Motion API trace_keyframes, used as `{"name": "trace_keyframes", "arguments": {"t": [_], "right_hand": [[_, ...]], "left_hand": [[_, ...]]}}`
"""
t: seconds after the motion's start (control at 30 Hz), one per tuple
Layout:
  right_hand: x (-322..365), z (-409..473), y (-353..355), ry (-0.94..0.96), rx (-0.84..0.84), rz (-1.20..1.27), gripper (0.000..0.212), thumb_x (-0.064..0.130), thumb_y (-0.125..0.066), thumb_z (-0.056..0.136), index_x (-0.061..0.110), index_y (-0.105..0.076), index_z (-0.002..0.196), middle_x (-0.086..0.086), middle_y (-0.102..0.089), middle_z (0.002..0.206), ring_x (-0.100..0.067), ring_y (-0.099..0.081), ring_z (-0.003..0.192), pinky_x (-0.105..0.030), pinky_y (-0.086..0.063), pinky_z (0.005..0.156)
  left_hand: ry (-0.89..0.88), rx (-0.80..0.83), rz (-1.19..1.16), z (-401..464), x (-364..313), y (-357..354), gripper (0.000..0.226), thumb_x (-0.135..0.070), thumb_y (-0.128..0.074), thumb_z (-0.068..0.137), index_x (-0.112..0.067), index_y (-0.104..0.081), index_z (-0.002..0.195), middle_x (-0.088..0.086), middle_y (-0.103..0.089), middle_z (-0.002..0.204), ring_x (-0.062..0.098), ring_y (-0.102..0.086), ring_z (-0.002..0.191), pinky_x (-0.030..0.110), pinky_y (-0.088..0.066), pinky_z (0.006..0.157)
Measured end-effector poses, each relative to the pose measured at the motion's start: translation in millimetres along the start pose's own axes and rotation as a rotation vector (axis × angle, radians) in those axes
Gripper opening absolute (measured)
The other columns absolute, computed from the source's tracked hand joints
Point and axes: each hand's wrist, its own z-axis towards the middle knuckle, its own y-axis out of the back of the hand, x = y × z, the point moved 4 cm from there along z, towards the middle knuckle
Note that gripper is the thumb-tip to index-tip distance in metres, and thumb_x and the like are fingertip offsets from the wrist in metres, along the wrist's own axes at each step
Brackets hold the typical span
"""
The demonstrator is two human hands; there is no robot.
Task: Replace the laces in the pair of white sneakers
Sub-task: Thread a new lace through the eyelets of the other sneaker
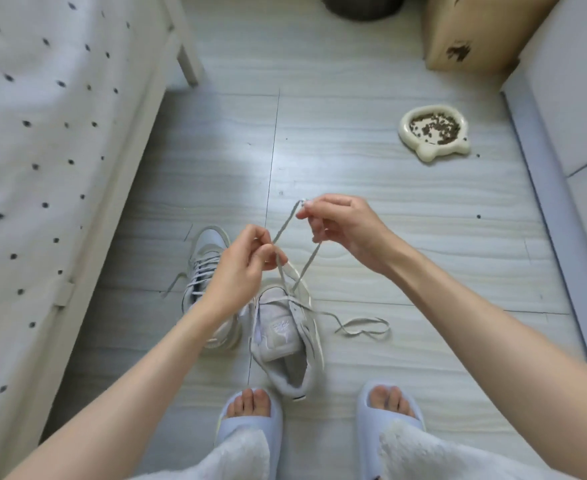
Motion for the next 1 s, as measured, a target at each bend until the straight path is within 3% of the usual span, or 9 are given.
{"name": "trace_keyframes", "arguments": {"t": [0.13,0.23,0.3,0.4,0.53,0.63,0.77,0.9,1.0], "right_hand": [[-2,-4,-13,-0.085,0.050,-0.166,0.030,0.033,-0.046,0.097,0.016,-0.065,0.084,0.008,-0.028,0.042,-0.010,-0.025,0.041,-0.024,-0.041,0.058],[-13,-6,-17,-0.162,0.119,-0.261,0.029,0.024,-0.038,0.101,0.011,-0.060,0.115,0.012,-0.026,0.040,-0.005,-0.024,0.036,-0.023,-0.042,0.061],[-12,-4,-19,-0.174,0.150,-0.212,0.027,0.017,-0.036,0.102,0.014,-0.059,0.115,0.011,-0.037,0.043,-0.003,-0.030,0.036,-0.023,-0.043,0.061],[2,4,-13,-0.147,0.148,-0.105,0.028,0.006,-0.039,0.098,0.017,-0.065,0.097,0.006,-0.054,0.067,-0.007,-0.047,0.049,-0.023,-0.045,0.062],[10,13,-5,-0.099,0.127,-0.193,0.029,-0.001,-0.043,0.091,0.014,-0.068,0.084,0.002,-0.066,0.093,-0.011,-0.056,0.073,-0.023,-0.040,0.064],[5,16,-5,-0.088,0.108,-0.220,0.031,-0.001,-0.042,0.087,0.013,-0.067,0.074,0.000,-0.068,0.092,-0.010,-0.060,0.076,-0.025,-0.040,0.067],[-3,15,5,-0.079,0.080,-0.154,0.022,0.013,-0.047,0.078,0.014,-0.066,0.066,-0.001,-0.070,0.090,-0.009,-0.063,0.075,-0.024,-0.044,0.066],[-20,16,26,-0.093,-0.051,-0.080,0.032,0.007,-0.044,0.088,0.013,-0.067,0.067,-0.002,-0.069,0.086,-0.014,-0.061,0.069,-0.025,-0.041,0.059],[-49,13,40,-0.185,-0.141,-0.221,0.030,0.005,-0.041,0.092,0.010,-0.061,0.069,-0.003,-0.065,0.080,-0.013,-0.057,0.060,-0.022,-0.038,0.050]], "left_hand": [[0.124,-0.055,-0.127,-6,9,4,0.020,-0.001,-0.032,0.099,-0.012,-0.038,0.082,0.013,-0.062,0.075,0.021,-0.064,0.077,0.046,-0.052,0.088],[0.195,-0.041,-0.129,-11,25,-2,0.016,-0.002,-0.032,0.099,-0.009,-0.038,0.085,0.012,-0.060,0.075,0.014,-0.063,0.072,0.045,-0.050,0.086],[0.220,-0.059,-0.117,-10,34,-3,0.017,-0.004,-0.035,0.099,-0.011,-0.039,0.084,0.013,-0.060,0.079,0.017,-0.062,0.075,0.046,-0.050,0.084],[0.119,-0.056,0.184,4,37,4,0.017,-0.013,-0.046,0.096,-0.023,-0.044,0.082,0.007,-0.057,0.114,0.018,-0.055,0.107,0.039,-0.042,0.098],[-0.130,0.199,0.400,33,24,-6,0.020,-0.015,-0.054,0.093,-0.027,-0.045,0.080,-0.009,-0.033,0.144,0.005,-0.024,0.135,0.027,-0.019,0.110],[-0.129,0.279,0.326,47,26,-17,0.014,-0.015,-0.051,0.094,-0.022,-0.047,0.084,-0.014,-0.039,0.135,0.002,-0.028,0.133,0.024,-0.023,0.107],[-0.109,0.304,0.254,54,38,-21,0.021,-0.016,-0.049,0.095,-0.033,-0.045,0.083,-0.002,-0.056,0.114,0.015,-0.050,0.112,0.033,-0.037,0.098],[-0.136,0.346,0.336,60,49,-25,0.012,-0.012,-0.050,0.094,-0.023,-0.048,0.088,-0.004,-0.051,0.093,0.015,-0.051,0.093,0.034,-0.041,0.095],[-0.162,0.323,0.456,65,62,-11,0.015,-0.012,-0.050,0.093,-0.026,-0.046,0.087,-0.006,-0.046,0.085,0.013,-0.047,0.076,0.033,-0.040,0.077]]}}
